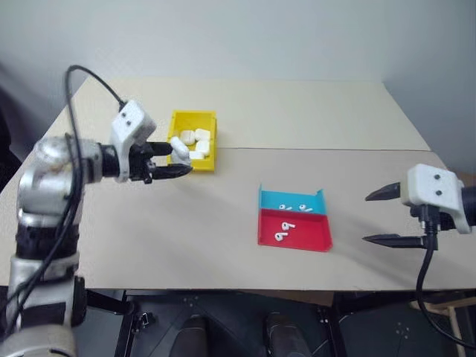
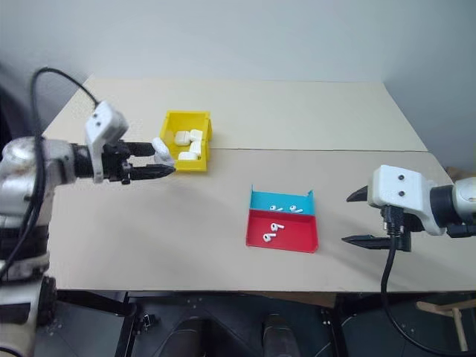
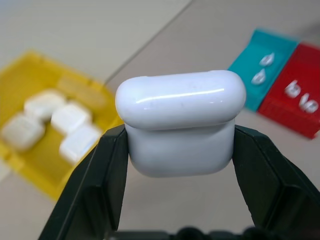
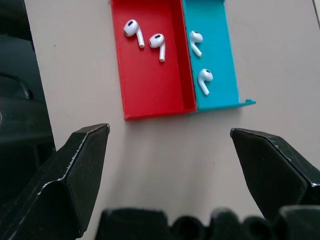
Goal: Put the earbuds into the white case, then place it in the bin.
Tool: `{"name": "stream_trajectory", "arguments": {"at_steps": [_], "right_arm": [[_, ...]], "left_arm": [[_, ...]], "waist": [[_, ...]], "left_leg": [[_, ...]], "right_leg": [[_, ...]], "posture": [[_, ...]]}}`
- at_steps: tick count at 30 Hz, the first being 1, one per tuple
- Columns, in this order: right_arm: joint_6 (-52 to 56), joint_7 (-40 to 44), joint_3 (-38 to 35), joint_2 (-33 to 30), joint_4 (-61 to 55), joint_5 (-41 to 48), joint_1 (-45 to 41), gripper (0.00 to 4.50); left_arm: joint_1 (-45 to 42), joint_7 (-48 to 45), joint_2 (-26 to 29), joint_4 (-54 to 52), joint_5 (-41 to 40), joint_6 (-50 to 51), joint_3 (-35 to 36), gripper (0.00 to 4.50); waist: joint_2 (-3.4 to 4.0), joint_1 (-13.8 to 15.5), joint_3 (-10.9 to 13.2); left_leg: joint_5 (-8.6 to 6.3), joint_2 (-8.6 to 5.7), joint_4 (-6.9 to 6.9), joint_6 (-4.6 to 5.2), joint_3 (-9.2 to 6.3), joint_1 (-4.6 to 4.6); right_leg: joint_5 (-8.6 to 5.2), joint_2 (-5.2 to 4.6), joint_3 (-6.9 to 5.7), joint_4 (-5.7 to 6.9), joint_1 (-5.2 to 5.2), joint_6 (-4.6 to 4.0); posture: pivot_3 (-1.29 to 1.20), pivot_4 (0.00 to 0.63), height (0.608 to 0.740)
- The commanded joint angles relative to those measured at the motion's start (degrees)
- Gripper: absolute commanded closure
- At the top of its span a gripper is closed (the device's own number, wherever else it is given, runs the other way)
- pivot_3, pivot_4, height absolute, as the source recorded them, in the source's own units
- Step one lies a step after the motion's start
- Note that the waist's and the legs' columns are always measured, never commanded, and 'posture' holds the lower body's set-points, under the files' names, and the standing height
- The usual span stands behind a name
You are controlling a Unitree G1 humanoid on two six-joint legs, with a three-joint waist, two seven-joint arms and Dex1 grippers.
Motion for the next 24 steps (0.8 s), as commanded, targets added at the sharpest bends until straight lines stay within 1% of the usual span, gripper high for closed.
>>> {"name": "stream_trajectory", "arguments": {"at_steps": [1,3,6,7,10,13,14,18,24], "right_arm": [[6.01,-2.13,5.81,0.24,-5.35,1.27,-6.76,0.0],[8.95,-3.51,10.33,2.12,-7.38,1.0,-11.14,0.0],[10.29,-4.72,17.51,4.88,-10.14,-2.27,-16.16,0.0],[10.53,-4.89,19.75,5.75,-10.72,-3.51,-17.64,0.0],[10.46,-3.86,25.78,8.58,-11.01,-6.55,-22.53,0.0],[6.64,-0.75,31.64,10.14,-10.18,-11.48,-26.68,0.58],[5.53,-0.38,33.8,11.25,-9.33,-13.69,-28.12,0.89],[3.76,1.36,41.75,15.96,-5.77,-21.69,-32.86,0.89],[2.95,4.15,47.61,21.47,-1.54,-28.05,-35.93,0.89]], "left_arm": [[6.9,2.48,-6.06,-5.6,-4.2,-13.12,2.74,1.69],[10.84,2.81,-8.62,-5.96,-4.94,-18.42,1.92,1.69],[15.5,1.23,-14.58,-4.49,-9.41,-28.31,2.62,1.69],[16.65,0.09,-15.08,-3.89,-10.04,-30.85,2.4,1.69],[19.02,-3.73,-15.13,-1.4,-11.09,-37.09,1.03,1.69],[21.23,-6.48,-15.19,0.78,-11.62,-42.27,-0.27,1.69],[21.9,-6.89,-15.01,1.77,-10.91,-43.97,-0.9,1.69],[24.06,-6.14,-14.92,4.03,-8.44,-49.29,-3.13,1.69],[27.23,-3.55,-14.82,2.56,-8.48,-52.51,-4.78,1.69]], "waist": [[0.05,0.08,-0.03],[0.01,0.21,-0.04],[0.0,0.54,-0.05],[0.0,0.68,-0.05],[0.02,0.92,-0.05],[0.03,0.93,-0.06],[0.03,0.92,-0.06],[0.03,0.85,-0.07],[0.04,0.86,-0.07]], "left_leg": [[0.0,-0.01,0.02,0.0,0.01,0.02],[0.0,0.0,0.04,0.01,0.01,0.03],[0.0,0.0,0.05,0.01,0.0,-0.02],[-0.01,-0.01,0.06,0.01,0.0,-0.03],[-0.01,-0.01,0.06,0.02,0.0,-0.04],[-0.01,-0.01,0.07,0.02,0.01,-0.03],[-0.01,-0.01,0.07,0.02,0.01,-0.03],[-0.02,-0.01,0.06,0.03,0.01,-0.01],[-0.02,0.0,0.06,0.03,0.0,-0.04]], "right_leg": [[0.0,-0.01,0.01,0.02,0.02,0.0],[0.0,-0.01,0.01,0.01,0.04,0.0],[0.02,0.0,0.0,-0.01,0.0,-0.02],[0.02,-0.01,0.0,-0.02,-0.01,-0.01],[0.02,-0.01,0.0,-0.03,-0.04,-0.01],[0.02,-0.01,0.0,-0.04,-0.02,-0.01],[0.02,-0.01,-0.01,-0.05,-0.02,-0.01],[0.02,0.0,-0.01,-0.05,-0.02,-0.01],[0.02,0.0,-0.02,-0.04,-0.06,-0.01]], "posture": [[0.0,0.15,0.74],[0.0,0.15,0.74],[0.0,0.15,0.74],[0.0,0.15,0.74],[0.0,0.15,0.74],[0.0,0.15,0.74],[0.0,0.15,0.74],[0.0,0.15,0.74],[0.0,0.15,0.74]]}}
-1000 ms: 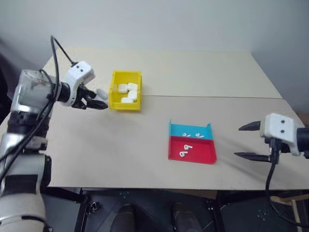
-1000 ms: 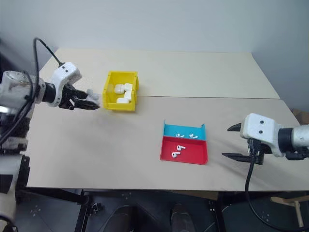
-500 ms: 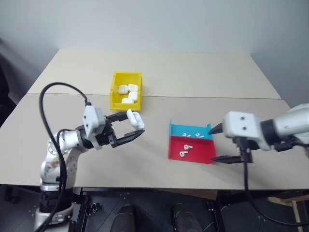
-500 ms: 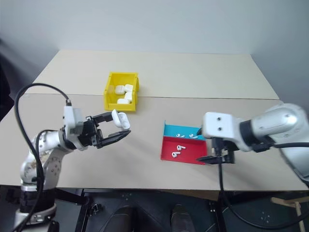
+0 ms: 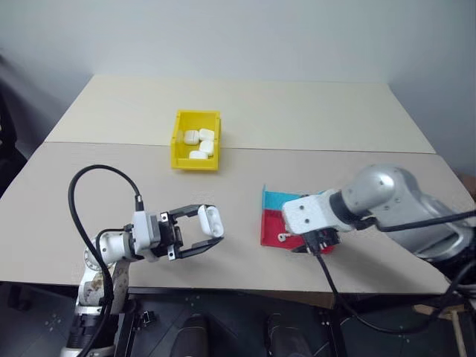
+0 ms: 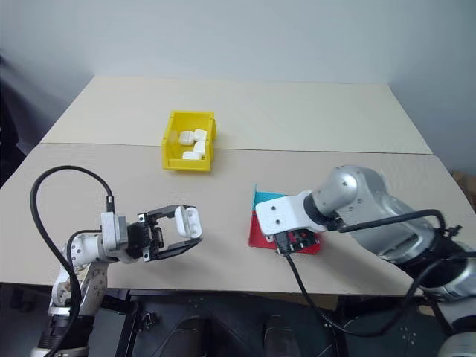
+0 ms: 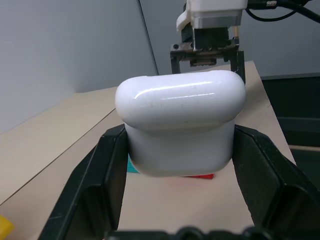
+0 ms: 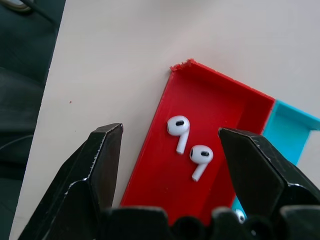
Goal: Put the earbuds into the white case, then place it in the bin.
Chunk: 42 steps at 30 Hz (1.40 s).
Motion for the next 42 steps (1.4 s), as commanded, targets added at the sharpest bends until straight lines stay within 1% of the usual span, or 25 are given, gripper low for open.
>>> {"name": "stream_trajectory", "arguments": {"at_steps": [1,4,7,8,12,16,19,20,42], "right_arm": [[-2.34,1.99,2.79,1.68,2.67,-4.98,-2.41,0.89],[-2.99,3.78,3.79,3.23,4.89,-6.61,-3.33,0.89],[-2.84,5.16,4.12,4.96,6.33,-7.58,-4.11,1.47],[-2.97,5.01,4.23,5.53,6.91,-8.35,-4.23,1.77],[-3.66,5.13,4.24,7.0,8.62,-10.56,-4.14,1.77],[-4.43,6.05,4.26,8.08,9.3,-11.47,-3.74,1.77],[-5.37,6.1,4.36,8.74,9.75,-12.22,-3.28,2.37],[-5.51,6.01,4.32,8.95,9.93,-12.43,-3.15,2.68],[-9.59,6.59,4.25,11.31,14.17,-17.12,-0.93,2.68]], "left_arm": [[1.23,1.95,0.72,-2.33,0.41,-2.54,-0.71,1.69],[2.08,3.05,1.55,-2.67,0.9,-3.08,-1.26,1.69],[2.92,4.46,2.0,-3.55,1.08,-3.06,-1.8,1.69],[3.09,5.21,2.01,-3.98,1.17,-2.72,-2.02,1.69],[3.39,8.47,2.46,-5.81,1.68,-0.29,-3.05,1.69],[3.25,9.5,2.78,-5.77,1.84,-0.73,-3.81,1.69],[3.36,10.94,3.81,-6.46,2.42,1.11,-4.22,1.69],[3.49,11.36,4.39,-6.98,2.61,2.12,-4.42,1.69],[3.79,13.64,5.67,-7.51,2.52,1.65,-5.94,1.69]], "waist": [[0.0,-0.02,0.0],[0.0,0.02,0.0],[0.0,0.01,0.0],[0.0,0.0,0.0],[0.0,0.0,0.0],[0.0,0.01,0.0],[0.0,-0.03,0.0],[0.0,-0.04,0.0],[0.0,-0.04,0.0]], "left_leg": [[0.0,0.0,0.0,0.0,0.0,0.0],[0.0,0.0,0.0,0.0,0.0,0.04],[0.0,0.0,-0.01,0.0,0.0,0.02],[0.0,0.0,-0.01,0.0,0.0,0.02],[0.0,0.0,-0.01,0.0,0.0,0.04],[0.0,0.0,-0.01,0.01,0.0,0.03],[0.0,0.0,-0.01,0.0,0.0,0.04],[0.0,0.0,-0.01,0.0,0.0,0.04],[0.0,0.0,-0.03,0.0,0.0,0.03]], "right_leg": [[0.0,0.0,0.0,0.0,0.01,0.0],[0.0,0.01,-0.01,0.01,0.04,-0.01],[0.0,0.0,-0.01,0.0,0.01,-0.01],[0.0,0.01,-0.01,0.0,0.01,-0.01],[0.0,0.01,-0.01,0.0,0.03,-0.01],[0.0,0.01,-0.01,0.0,0.02,-0.01],[0.0,0.01,-0.01,0.0,0.02,-0.01],[0.0,0.01,-0.01,0.0,0.02,-0.01],[0.0,0.01,-0.01,-0.01,0.01,-0.01]], "posture": [[0.0,0.15,0.74],[0.0,0.15,0.74],[0.0,0.15,0.74],[0.0,0.15,0.74],[0.0,0.15,0.74],[0.0,0.15,0.74],[0.0,0.15,0.74],[0.0,0.15,0.74],[0.0,0.15,0.74]]}}
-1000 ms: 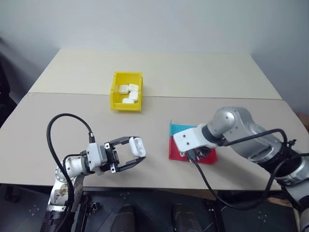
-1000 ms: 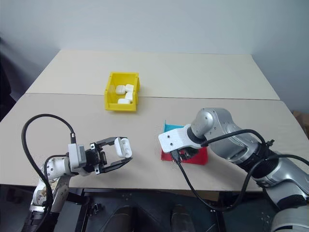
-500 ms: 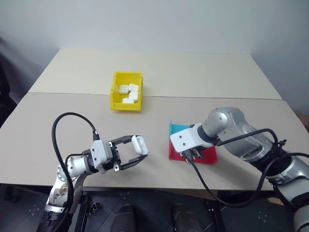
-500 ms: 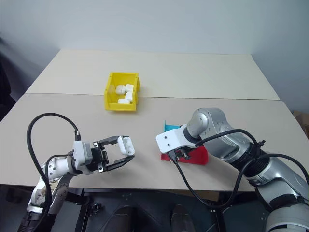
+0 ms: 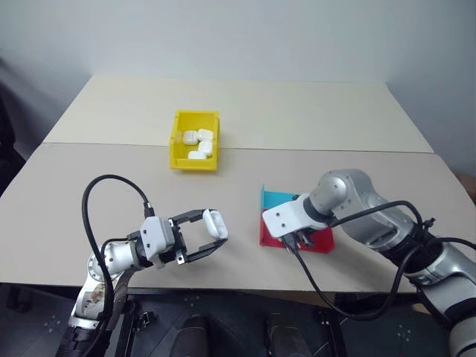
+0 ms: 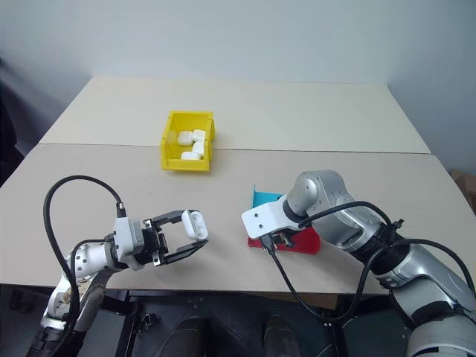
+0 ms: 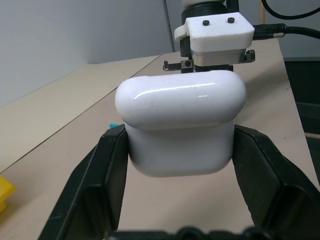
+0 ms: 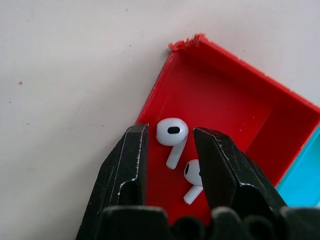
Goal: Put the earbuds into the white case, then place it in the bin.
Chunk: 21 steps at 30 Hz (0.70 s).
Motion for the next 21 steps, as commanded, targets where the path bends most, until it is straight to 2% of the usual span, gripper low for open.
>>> {"name": "stream_trajectory", "arguments": {"at_steps": [1,12,16,21], "right_arm": [[-1.34,0.24,-0.68,0.4,0.02,-1.08,-0.01,2.68],[-2.71,0.26,-1.37,1.2,1.35,-1.95,0.45,2.68],[-3.99,-0.55,-1.72,1.23,1.49,-2.18,0.98,3.51],[-4.16,-0.67,-1.9,1.75,2.06,-2.49,0.8,3.51]], "left_arm": [[-0.28,0.39,0.44,-2.21,-0.27,-1.01,-0.11,1.69],[-0.49,0.47,0.58,-1.8,-0.13,-1.2,-0.28,1.69],[-0.64,0.54,0.6,-1.71,-0.06,-1.1,-0.31,1.69],[-0.45,0.79,0.78,-2.18,-0.1,-0.64,-0.31,1.69]], "waist": [[0.0,-0.02,0.0],[0.0,-0.02,0.0],[0.0,-0.03,0.0],[0.0,-0.03,0.0]], "left_leg": [[0.0,0.0,0.0,0.0,0.0,0.0],[0.0,0.0,-0.01,0.0,0.0,0.0],[0.0,0.0,-0.01,0.0,0.0,0.0],[0.0,0.0,-0.01,0.0,0.0,0.01]], "right_leg": [[0.0,0.0,0.0,0.0,0.0,0.0],[0.0,0.0,0.0,-0.01,0.0,0.0],[0.0,0.0,0.0,-0.01,0.0,0.0],[0.0,0.0,0.0,-0.01,0.01,0.0]], "posture": [[0.0,0.15,0.74],[0.0,0.15,0.74],[0.0,0.15,0.74],[0.0,0.15,0.74]]}}
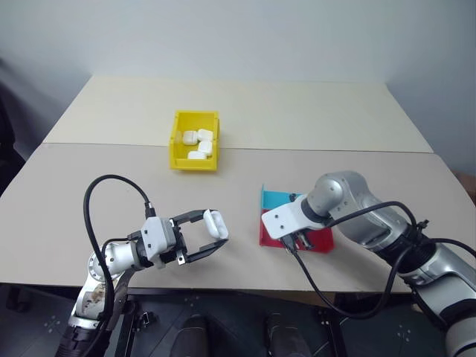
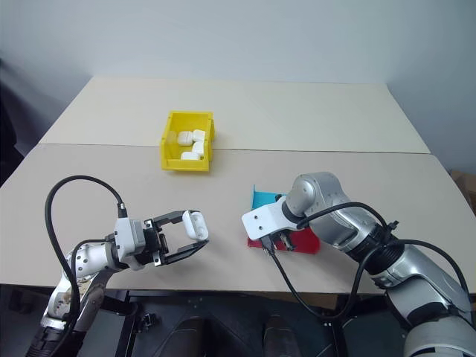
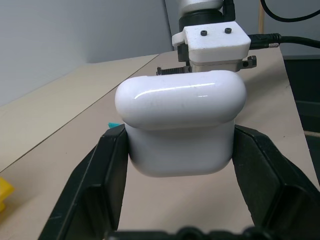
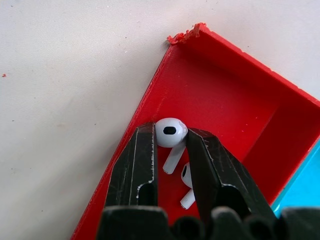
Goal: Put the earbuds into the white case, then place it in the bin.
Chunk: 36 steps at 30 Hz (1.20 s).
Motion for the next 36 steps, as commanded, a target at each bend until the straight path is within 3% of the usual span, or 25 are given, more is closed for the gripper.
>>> {"name": "stream_trajectory", "arguments": {"at_steps": [1,7,15,20,25,29,36], "right_arm": [[-0.77,-0.31,-1.65,0.17,-0.07,-0.65,0.12,3.51],[1.77,0.01,-6.01,-0.63,-2.66,2.87,-0.17,3.51],[10.0,-1.47,-31.18,-0.62,-11.19,24.56,1.7,3.51],[7.37,-11.65,-44.79,7.13,-12.23,35.17,4.64,3.51],[3.64,-17.71,-50.82,12.6,-13.84,43.35,6.75,3.51],[-0.31,-17.74,-54.64,14.17,-15.73,50.77,10.07,3.51],[-3.23,-18.59,-53.07,15.53,-18.36,58.34,14.66,3.51]], "left_arm": [[-0.44,0.49,0.47,-2.13,-0.26,-0.65,-0.06,1.69],[-1.52,0.3,-0.34,-2.86,-3.07,-0.34,0.44,1.69],[-6.29,-0.32,0.49,-7.3,-11.14,7.48,-0.26,1.69],[-12.9,-4.09,-3.4,-3.86,-13.71,7.7,-2.94,1.69],[-17.95,-5.73,-7.19,-1.67,-16.24,10.66,-4.94,1.69],[-20.86,-7.49,-8.99,0.39,-15.98,11.36,-6.12,1.69],[-22.3,-9.09,-10.87,2.49,-15.64,11.09,-5.78,1.69]], "waist": [[0.0,0.01,0.0],[0.0,0.03,0.0],[-0.01,0.29,0.01],[-0.03,0.21,0.0],[-0.03,-0.05,0.0],[-0.03,0.15,0.0],[-0.03,-0.2,0.0]], "left_leg": [[0.0,0.0,0.0,0.0,0.0,0.0],[0.0,0.0,0.0,0.0,0.0,-0.01],[0.0,0.0,-0.02,0.0,-0.04,-0.08],[-0.01,0.0,-0.02,0.0,-0.04,0.0],[0.0,-0.01,-0.05,0.01,-0.04,-0.07],[0.0,-0.01,-0.05,0.01,-0.06,-0.07],[0.0,-0.01,-0.05,0.01,-0.06,-0.01]], "right_leg": [[0.0,0.0,0.0,0.0,0.0,0.0],[0.0,0.0,0.0,0.0,0.0,0.0],[0.0,-0.02,-0.04,-0.05,0.0,0.0],[0.01,0.0,-0.06,-0.06,0.1,0.01],[0.01,0.0,-0.04,-0.06,0.02,0.01],[0.01,0.0,-0.04,-0.07,0.06,0.02],[0.01,0.01,-0.03,-0.05,0.07,0.01]], "posture": [[0.0,0.15,0.74],[0.0,0.15,0.74],[0.0,0.15,0.74],[0.0,0.15,0.74],[0.0,0.15,0.74],[0.0,0.15,0.74],[0.0,0.15,0.74]]}}
